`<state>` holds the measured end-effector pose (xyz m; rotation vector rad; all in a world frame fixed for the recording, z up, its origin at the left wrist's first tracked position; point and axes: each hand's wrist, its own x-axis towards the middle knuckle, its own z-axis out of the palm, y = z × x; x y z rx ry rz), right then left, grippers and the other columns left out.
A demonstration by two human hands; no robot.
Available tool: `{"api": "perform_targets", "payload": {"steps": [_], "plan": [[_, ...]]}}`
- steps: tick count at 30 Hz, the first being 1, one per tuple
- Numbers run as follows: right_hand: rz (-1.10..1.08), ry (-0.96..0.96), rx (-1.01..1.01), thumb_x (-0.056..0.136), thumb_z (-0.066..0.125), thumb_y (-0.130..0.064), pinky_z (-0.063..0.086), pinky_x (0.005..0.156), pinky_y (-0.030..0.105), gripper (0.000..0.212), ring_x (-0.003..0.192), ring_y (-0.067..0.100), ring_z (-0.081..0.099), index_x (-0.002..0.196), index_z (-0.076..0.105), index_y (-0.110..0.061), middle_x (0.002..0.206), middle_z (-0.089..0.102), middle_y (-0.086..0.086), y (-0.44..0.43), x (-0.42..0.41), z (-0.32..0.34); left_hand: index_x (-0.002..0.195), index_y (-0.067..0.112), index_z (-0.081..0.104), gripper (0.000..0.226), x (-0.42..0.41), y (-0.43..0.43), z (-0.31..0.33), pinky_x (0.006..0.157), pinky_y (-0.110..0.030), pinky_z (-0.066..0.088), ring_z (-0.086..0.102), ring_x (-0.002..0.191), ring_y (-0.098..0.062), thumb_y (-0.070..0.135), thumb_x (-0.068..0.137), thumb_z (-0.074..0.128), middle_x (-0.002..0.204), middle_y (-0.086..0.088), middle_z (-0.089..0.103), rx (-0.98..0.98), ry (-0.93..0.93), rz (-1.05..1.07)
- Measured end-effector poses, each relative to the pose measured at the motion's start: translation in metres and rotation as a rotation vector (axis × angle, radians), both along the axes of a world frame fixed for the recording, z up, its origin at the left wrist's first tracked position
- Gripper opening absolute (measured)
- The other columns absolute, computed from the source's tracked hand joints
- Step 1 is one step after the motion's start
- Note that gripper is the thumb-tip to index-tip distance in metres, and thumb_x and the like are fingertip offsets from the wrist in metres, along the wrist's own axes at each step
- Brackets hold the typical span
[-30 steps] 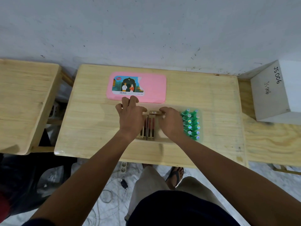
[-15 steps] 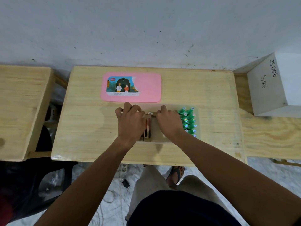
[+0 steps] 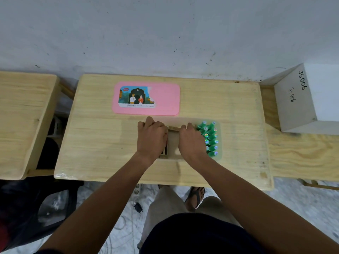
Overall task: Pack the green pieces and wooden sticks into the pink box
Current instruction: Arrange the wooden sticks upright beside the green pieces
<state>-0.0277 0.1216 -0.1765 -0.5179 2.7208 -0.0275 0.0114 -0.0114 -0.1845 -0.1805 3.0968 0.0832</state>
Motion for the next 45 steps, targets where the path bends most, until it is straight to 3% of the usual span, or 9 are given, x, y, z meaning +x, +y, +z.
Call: {"api": "perform_targets", "payload": {"steps": [7,19,31,34,39,42,45], "plan": [[0.002,0.034,0.078,0.092,0.046,0.005,0.053,0.076,0.036,0.029,0.109,0.027,0.061,0.116,0.06,-0.004,0.119,0.06,0.013,0.027,-0.005,0.01,0.076,0.021,0.067,0.017,-0.03,0.043,-0.001,0.066,-0.034,0.04,0.056,0.088,-0.027,0.007,0.077,0.057,0.08,0.003,0.071,0.108,-0.067,-0.133],[0.008,0.031,-0.003,0.087,0.049,0.009,0.049,0.067,0.033,0.03,0.092,0.027,0.067,0.115,0.053,0.0,0.114,0.059,0.016,0.021,-0.003,0.003,0.085,0.023,0.071,0.018,-0.024,0.041,-0.017,0.071,-0.037,0.04,0.051,0.094,-0.028,0.009,0.082,0.061,0.09,-0.001,0.064,-0.029,-0.077,-0.118],[-0.001,0.051,-0.021,0.089,0.045,0.009,0.037,0.061,0.032,0.025,0.093,0.029,0.067,0.108,0.054,-0.005,0.1,0.066,0.014,0.022,-0.012,0.011,0.087,0.025,0.071,0.017,-0.025,0.04,-0.024,0.077,-0.039,0.037,0.052,0.09,-0.027,0.013,0.085,0.058,0.09,-0.001,0.061,-0.087,-0.018,-0.13],[-0.183,0.036,-0.232,0.083,0.05,0.004,0.034,0.058,0.031,0.026,0.083,0.031,0.066,0.103,0.06,-0.011,0.09,0.069,0.011,0.028,-0.015,0.004,0.095,0.025,0.067,0.016,-0.026,0.038,-0.025,0.079,-0.04,0.038,0.054,0.091,-0.027,0.016,0.089,0.056,0.091,0.0,0.064,-0.063,0.004,-0.171],[-0.725,-0.308,-0.856,0.08,0.06,-0.002,0.057,0.061,0.03,0.029,0.061,0.021,0.068,0.104,0.07,-0.014,0.079,0.075,0.007,0.038,-0.024,0.021,0.097,0.024,0.067,0.013,-0.03,0.035,-0.02,0.071,-0.036,0.04,0.062,0.079,-0.024,0.018,0.09,0.058,0.086,0.002,0.066,0.031,0.05,-0.203],[-0.885,-0.553,-1.103,0.081,0.064,0.002,0.049,0.049,0.026,0.023,0.048,0.017,0.059,0.096,0.072,-0.013,0.069,0.07,0.009,0.049,-0.031,0.034,0.102,0.022,0.067,0.013,-0.03,0.032,-0.015,0.062,-0.035,0.046,0.066,0.077,-0.026,0.025,0.092,0.058,0.09,0.001,0.069,0.179,0.126,-0.176],[-0.897,-0.67,-1.171,0.085,0.066,-0.008,0.041,0.055,0.024,0.018,0.058,0.013,0.057,0.098,0.074,-0.018,0.074,0.07,0.0,0.059,-0.039,0.042,0.109,0.021,0.065,0.018,-0.025,0.029,-0.004,0.061,-0.036,0.051,0.065,0.081,-0.024,0.027,0.095,0.056,0.098,0.0,0.064,0.304,0.195,-0.141]]}}
